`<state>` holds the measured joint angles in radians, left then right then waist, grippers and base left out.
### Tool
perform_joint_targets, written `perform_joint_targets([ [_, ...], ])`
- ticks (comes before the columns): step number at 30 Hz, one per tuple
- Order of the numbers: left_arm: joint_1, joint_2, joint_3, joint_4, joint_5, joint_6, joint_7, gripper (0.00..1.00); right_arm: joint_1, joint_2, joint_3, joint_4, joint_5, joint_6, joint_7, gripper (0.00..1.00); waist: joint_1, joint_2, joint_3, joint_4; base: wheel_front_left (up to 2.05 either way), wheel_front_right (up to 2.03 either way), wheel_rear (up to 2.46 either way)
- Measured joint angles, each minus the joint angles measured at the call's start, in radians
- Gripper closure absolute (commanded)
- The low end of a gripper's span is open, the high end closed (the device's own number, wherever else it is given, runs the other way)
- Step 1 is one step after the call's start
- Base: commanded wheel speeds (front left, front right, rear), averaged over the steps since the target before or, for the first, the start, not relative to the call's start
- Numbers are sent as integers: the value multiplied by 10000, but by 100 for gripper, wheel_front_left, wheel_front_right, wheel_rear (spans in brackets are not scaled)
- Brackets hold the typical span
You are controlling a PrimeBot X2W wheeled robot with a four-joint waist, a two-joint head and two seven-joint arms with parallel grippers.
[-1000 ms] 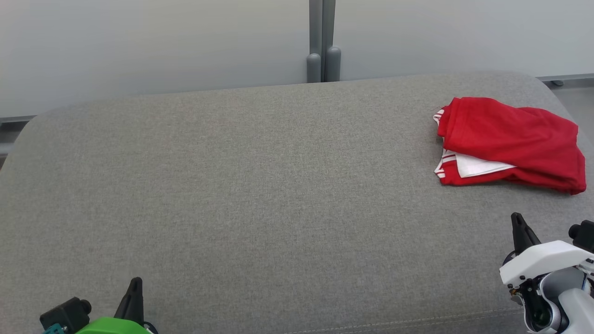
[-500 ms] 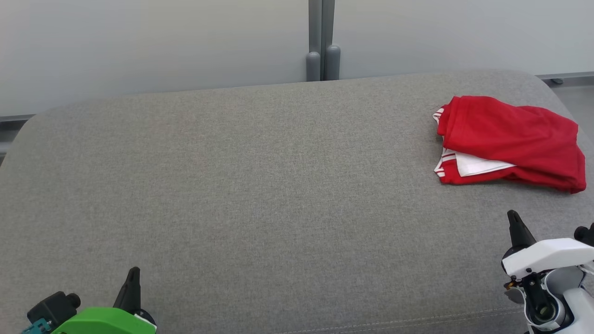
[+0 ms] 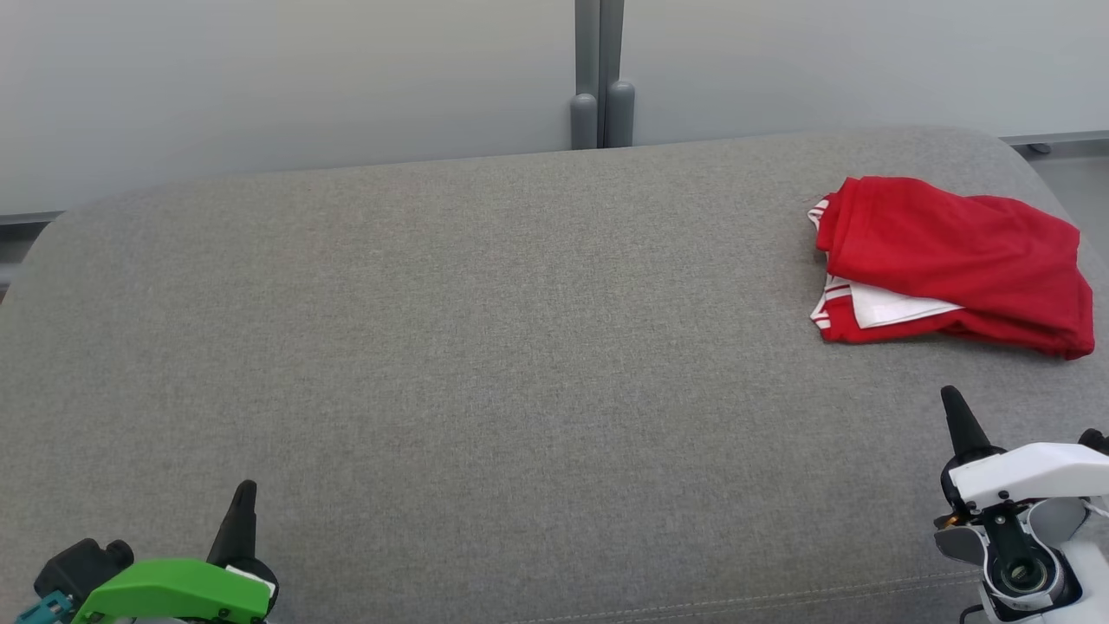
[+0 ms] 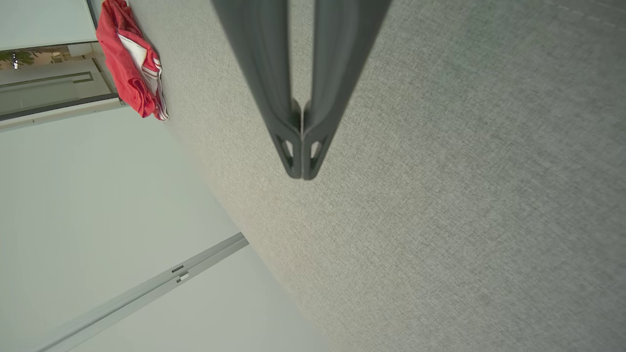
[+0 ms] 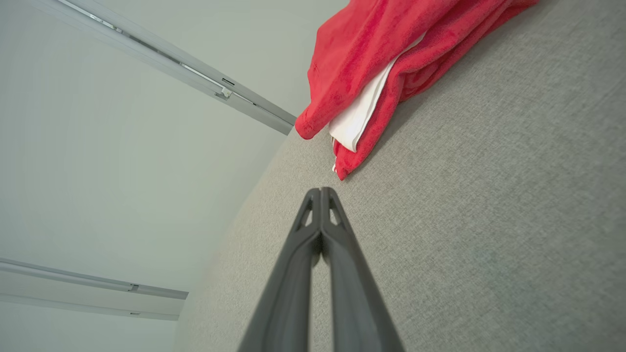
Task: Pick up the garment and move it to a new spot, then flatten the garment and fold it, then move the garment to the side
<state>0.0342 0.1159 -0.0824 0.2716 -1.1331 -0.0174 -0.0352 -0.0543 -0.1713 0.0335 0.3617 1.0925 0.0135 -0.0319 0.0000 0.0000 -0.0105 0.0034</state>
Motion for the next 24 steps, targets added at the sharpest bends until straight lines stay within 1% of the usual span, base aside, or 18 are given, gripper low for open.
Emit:
perform_joint_targets([
  [7, -151, -111, 244, 13, -731, -105, 236, 100, -6, 217, -290, -105, 811, 184, 255, 100, 0, 0, 21, -6, 0, 0, 0],
  [15, -310, -253, 546, 31, -1670, -366, 470, 100, -35, 464, -614, -230, 1730, 391, 518, 100, 0, 0, 46, -13, 0, 0, 0],
  [18, -353, -309, 612, 36, -1837, -378, 531, 100, -44, 512, -688, -272, 1983, 397, 594, 100, 0, 0, 52, -14, 0, 0, 0],
  [24, -443, -391, 842, 50, -2472, -543, 750, 100, -55, 700, -941, -355, 2673, 577, 798, 100, 0, 0, 70, -19, 0, 0, 0],
])
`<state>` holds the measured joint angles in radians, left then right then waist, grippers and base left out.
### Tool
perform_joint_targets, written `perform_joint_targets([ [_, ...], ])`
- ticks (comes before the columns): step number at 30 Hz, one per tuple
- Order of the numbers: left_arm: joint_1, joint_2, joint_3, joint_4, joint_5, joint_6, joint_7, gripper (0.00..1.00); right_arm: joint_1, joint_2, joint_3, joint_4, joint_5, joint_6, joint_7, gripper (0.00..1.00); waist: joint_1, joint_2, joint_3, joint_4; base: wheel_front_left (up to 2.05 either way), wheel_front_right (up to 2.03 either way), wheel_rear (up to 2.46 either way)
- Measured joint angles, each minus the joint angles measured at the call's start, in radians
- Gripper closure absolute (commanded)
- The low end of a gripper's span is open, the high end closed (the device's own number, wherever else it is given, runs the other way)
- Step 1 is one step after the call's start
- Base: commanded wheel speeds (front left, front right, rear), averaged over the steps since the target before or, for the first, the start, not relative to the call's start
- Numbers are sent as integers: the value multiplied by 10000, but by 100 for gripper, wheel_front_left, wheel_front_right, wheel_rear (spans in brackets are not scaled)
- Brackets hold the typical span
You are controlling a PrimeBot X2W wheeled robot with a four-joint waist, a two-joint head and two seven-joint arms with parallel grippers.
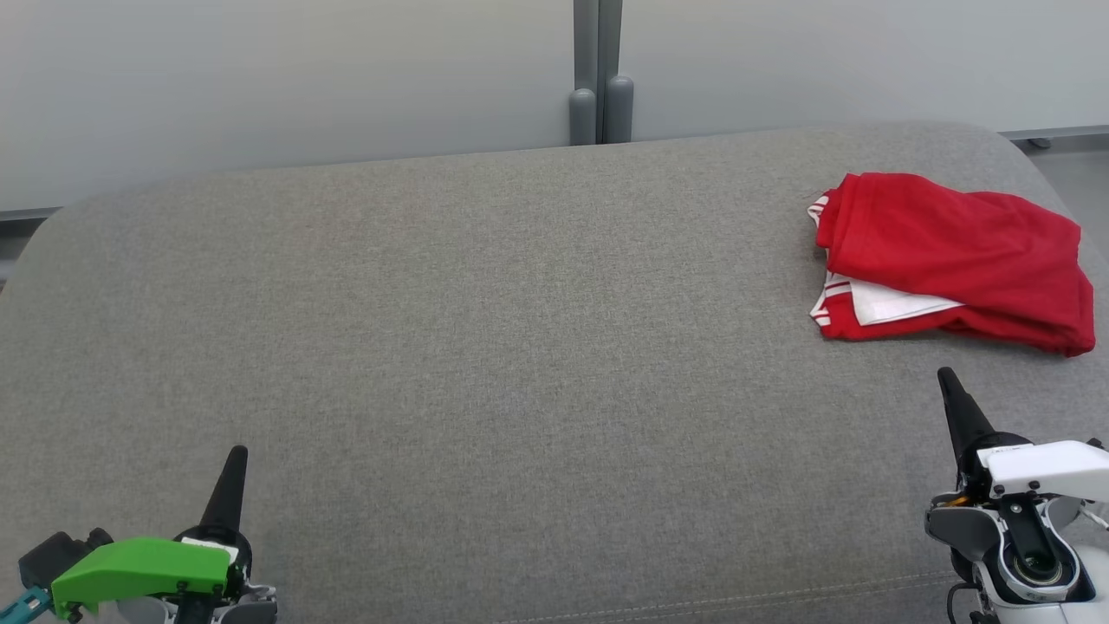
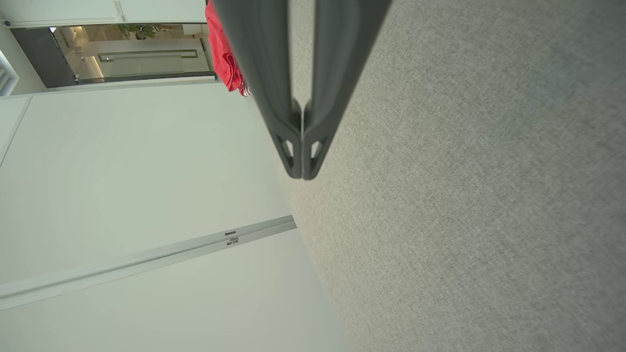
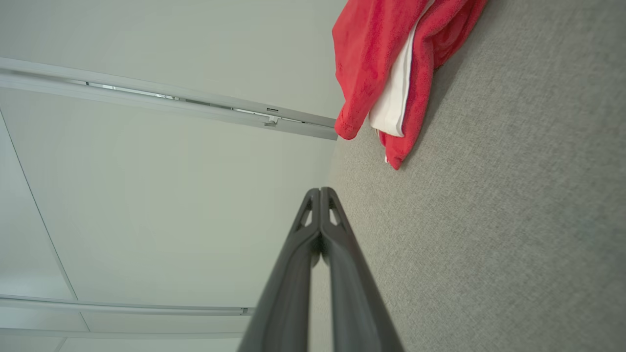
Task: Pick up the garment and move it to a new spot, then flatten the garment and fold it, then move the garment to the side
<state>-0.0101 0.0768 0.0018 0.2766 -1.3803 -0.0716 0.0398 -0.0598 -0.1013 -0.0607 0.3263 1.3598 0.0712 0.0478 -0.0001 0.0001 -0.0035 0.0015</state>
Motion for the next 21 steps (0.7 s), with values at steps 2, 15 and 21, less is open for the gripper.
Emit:
perform_joint_targets([
  [2, -52, -36, 61, 8, -236, -75, 86, 100, -4, 69, -69, -40, 199, 25, 67, 100, 0, 0, 6, -2, 0, 0, 0],
  [15, -368, -295, 594, 29, -1758, -384, 527, 100, -35, 472, -644, -280, 1860, 372, 543, 100, 0, 0, 49, -14, 0, 0, 0],
  [21, -483, -366, 732, 33, -2230, -495, 665, 100, -38, 621, -802, -345, 2353, 460, 675, 100, 0, 0, 60, -16, 0, 0, 0],
])
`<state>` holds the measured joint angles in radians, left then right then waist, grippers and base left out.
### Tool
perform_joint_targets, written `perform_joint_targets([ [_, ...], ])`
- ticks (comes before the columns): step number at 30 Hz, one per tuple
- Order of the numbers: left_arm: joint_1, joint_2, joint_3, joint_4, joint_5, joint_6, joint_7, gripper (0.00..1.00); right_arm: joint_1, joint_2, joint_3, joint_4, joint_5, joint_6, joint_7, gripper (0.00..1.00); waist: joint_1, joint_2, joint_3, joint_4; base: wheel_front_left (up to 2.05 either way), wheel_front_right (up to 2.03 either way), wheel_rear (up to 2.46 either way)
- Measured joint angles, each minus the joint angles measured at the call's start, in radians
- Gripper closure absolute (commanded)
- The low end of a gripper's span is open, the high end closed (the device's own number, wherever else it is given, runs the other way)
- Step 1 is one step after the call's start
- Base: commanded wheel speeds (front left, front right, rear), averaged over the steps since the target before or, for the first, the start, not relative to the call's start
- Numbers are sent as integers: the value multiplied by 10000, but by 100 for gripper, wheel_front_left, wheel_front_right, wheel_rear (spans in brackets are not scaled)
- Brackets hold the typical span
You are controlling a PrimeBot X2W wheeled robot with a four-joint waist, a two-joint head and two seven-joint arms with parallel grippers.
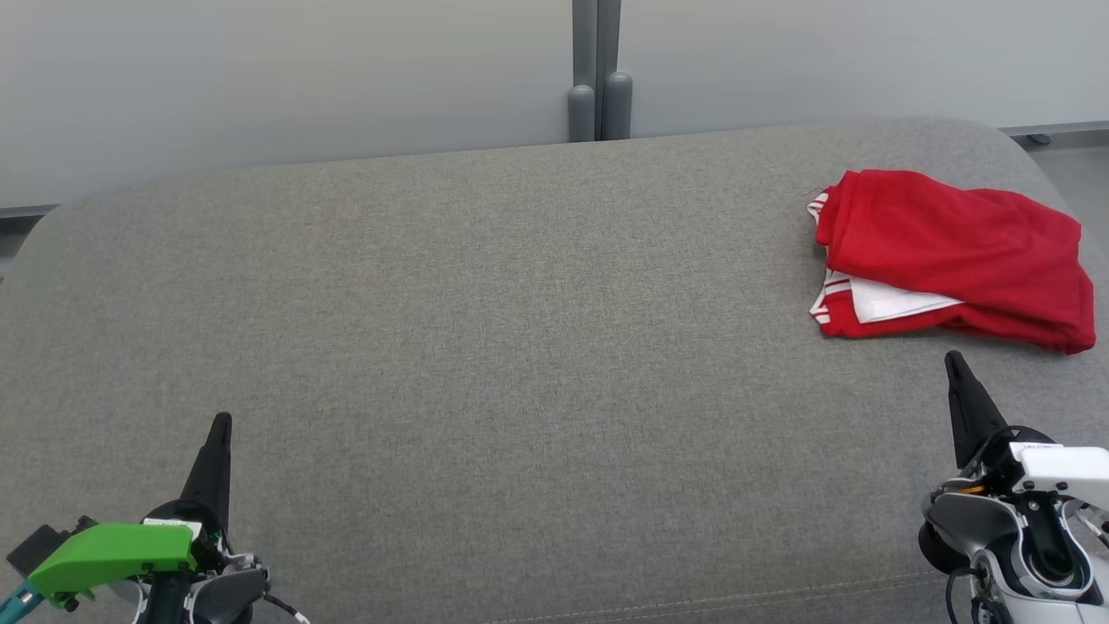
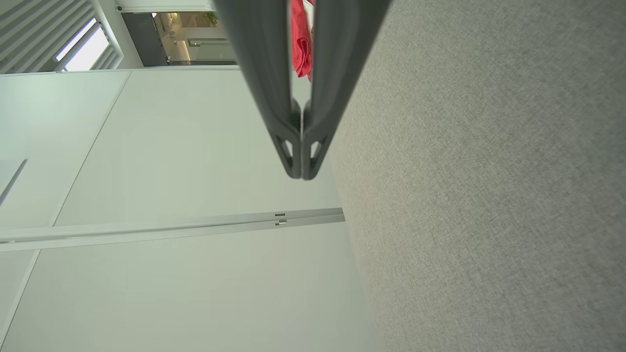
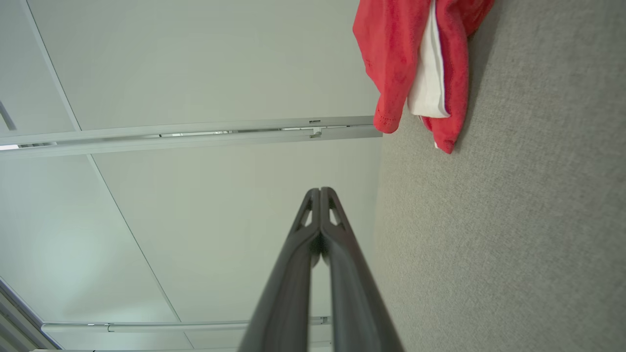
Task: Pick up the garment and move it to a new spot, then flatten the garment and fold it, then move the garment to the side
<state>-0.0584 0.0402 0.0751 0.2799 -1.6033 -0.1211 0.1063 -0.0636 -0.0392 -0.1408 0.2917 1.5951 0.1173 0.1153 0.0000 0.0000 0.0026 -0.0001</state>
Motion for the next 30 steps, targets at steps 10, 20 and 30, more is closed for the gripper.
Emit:
perform_joint_targets([
  [10, -18, -6, 13, 10, 2, -15, 0, 100, 0, 0, -12, -21, 6, 0, 0, 100, 0, 0, 0, 0, 0, 0, 0],
  [20, -22, -10, 21, 13, 2, -17, 0, 100, 0, 0, -10, -38, 6, 0, -2, 100, 0, 0, 0, 1, 0, 0, 0],
  [30, -24, -12, 29, 19, 2, -19, 0, 100, 0, 0, -10, -44, 8, 0, -2, 100, 1, 0, 0, 1, 0, 0, 0],
])
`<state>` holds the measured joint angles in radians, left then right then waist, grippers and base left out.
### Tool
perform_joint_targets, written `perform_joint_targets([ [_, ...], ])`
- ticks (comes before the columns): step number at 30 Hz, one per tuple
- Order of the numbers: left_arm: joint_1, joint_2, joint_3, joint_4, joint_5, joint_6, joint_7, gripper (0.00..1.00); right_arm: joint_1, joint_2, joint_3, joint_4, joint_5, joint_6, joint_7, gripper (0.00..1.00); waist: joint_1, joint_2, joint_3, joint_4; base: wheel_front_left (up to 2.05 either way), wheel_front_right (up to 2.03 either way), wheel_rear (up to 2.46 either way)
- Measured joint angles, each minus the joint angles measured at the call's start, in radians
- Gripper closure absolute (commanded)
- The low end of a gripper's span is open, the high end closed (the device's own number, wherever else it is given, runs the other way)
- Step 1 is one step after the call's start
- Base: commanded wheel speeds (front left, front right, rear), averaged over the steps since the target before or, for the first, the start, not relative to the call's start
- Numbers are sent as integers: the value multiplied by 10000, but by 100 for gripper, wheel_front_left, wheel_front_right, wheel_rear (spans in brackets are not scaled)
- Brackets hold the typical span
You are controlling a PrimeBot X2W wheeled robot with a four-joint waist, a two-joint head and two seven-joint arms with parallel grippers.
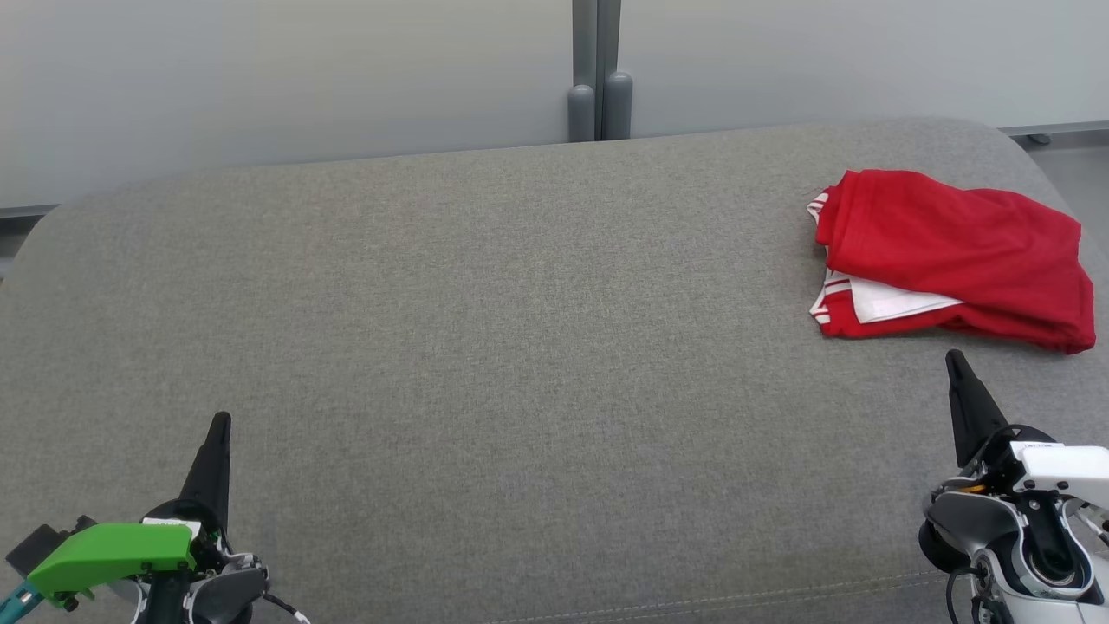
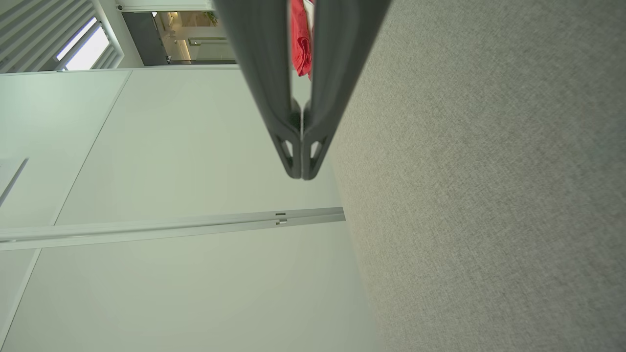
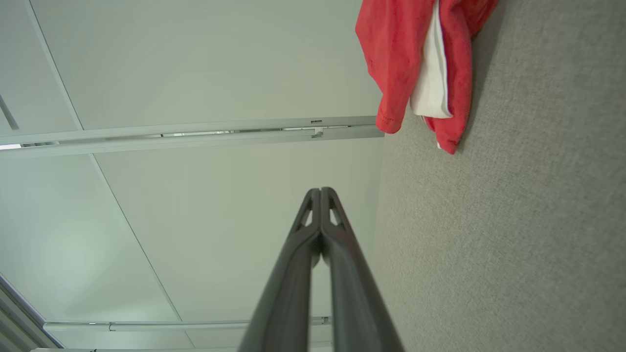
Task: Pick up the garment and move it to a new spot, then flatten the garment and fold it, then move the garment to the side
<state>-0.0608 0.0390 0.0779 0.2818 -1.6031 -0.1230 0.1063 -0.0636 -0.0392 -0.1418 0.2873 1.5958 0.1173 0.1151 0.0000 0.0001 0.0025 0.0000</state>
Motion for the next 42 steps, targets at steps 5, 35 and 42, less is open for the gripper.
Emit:
perform_joint_targets([
  [5, 0, 0, 0, 2, -2, 0, 2, 100, 0, 0, 2, -4, 0, 0, 0, 100, 0, 0, 0, 0, 0, 0, 0],
  [35, -3, -4, 8, 4, 0, 0, 2, 100, 0, 0, 12, -15, 29, 0, 0, 100, 0, 0, 1, 1, 0, 0, 0],
  [42, -3, -6, 10, 2, 0, 0, 4, 100, 0, 0, 12, -17, 33, 0, 0, 100, 0, 0, 1, 1, 0, 0, 0],
])
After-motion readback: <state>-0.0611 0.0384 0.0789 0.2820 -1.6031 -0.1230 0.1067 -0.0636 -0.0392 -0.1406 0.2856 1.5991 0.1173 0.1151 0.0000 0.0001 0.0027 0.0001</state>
